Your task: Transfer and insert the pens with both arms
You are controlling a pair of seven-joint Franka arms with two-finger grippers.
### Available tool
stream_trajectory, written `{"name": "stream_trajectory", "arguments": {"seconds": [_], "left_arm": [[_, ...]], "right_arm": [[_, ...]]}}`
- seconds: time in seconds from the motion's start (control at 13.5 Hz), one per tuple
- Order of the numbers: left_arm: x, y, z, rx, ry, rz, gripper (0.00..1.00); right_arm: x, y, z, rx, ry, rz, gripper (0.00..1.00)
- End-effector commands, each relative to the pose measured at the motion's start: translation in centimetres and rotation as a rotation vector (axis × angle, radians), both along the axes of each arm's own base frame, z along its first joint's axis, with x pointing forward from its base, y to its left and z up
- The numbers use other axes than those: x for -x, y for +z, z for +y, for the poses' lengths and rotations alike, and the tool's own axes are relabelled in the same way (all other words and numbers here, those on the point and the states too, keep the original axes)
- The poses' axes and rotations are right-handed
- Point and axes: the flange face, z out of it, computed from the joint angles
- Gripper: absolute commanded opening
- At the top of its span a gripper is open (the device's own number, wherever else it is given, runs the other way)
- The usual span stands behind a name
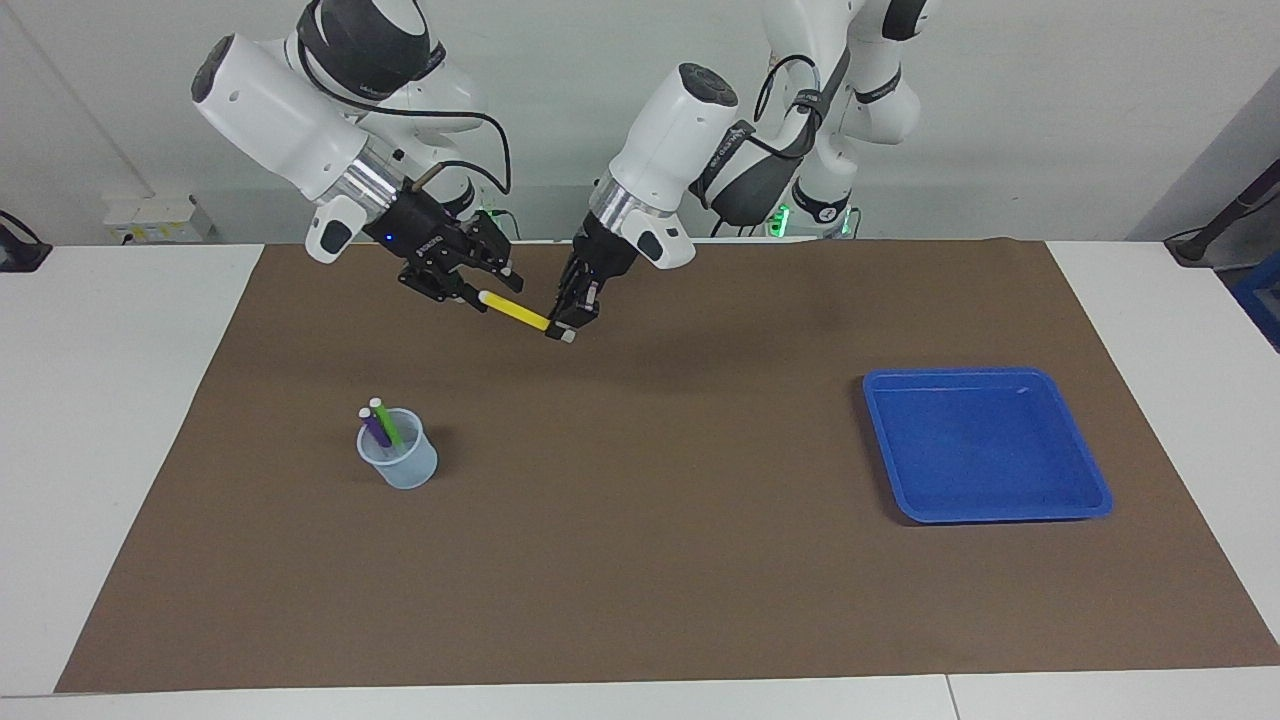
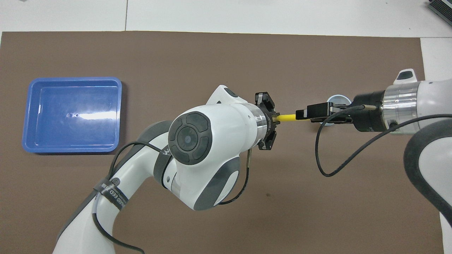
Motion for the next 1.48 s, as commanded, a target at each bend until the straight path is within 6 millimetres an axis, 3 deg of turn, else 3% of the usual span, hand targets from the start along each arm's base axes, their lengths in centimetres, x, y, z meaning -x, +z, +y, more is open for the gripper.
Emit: {"name": "stream_trajectory", "arguments": {"seconds": [0.0,0.22,0.59,0.81,1.04,1.26,1.33,1.41], "left_arm": [[0.17,-0.07,-0.08,0.024,0.018,-0.004,0.0],[0.18,-0.15,-0.07,0.023,0.017,-0.004,0.0],[0.35,-0.5,-0.09,0.016,0.013,-0.002,0.0],[0.9,-0.57,-0.56,0.017,0.002,-0.006,0.0],[0.81,-0.44,-0.54,0.026,0.004,-0.019,0.0],[0.81,-0.44,-0.54,0.024,-0.002,-0.024,0.0],[0.82,-0.44,-0.55,0.021,-0.005,-0.028,0.04],[0.6,-0.32,-0.37,0.016,-0.002,-0.032,0.21]], "right_arm": [[-0.08,-0.63,-0.36,-0.015,0.001,-0.001,0.61],[-0.33,-0.87,-0.37,-0.014,-0.007,-0.005,0.6],[-0.26,-0.94,-0.39,-0.015,-0.004,0.003,0.42],[-0.26,-0.94,-0.39,-0.015,-0.003,0.002,0.24],[-0.24,-0.95,-0.38,-0.014,0.003,0.0,0.0],[-0.34,-0.91,-0.51,-0.003,-0.001,-0.01,0.0],[-0.37,-0.82,-0.52,-0.003,-0.002,-0.013,0.0],[-0.4,-0.68,-0.52,-0.002,-0.004,-0.014,0.0]]}}
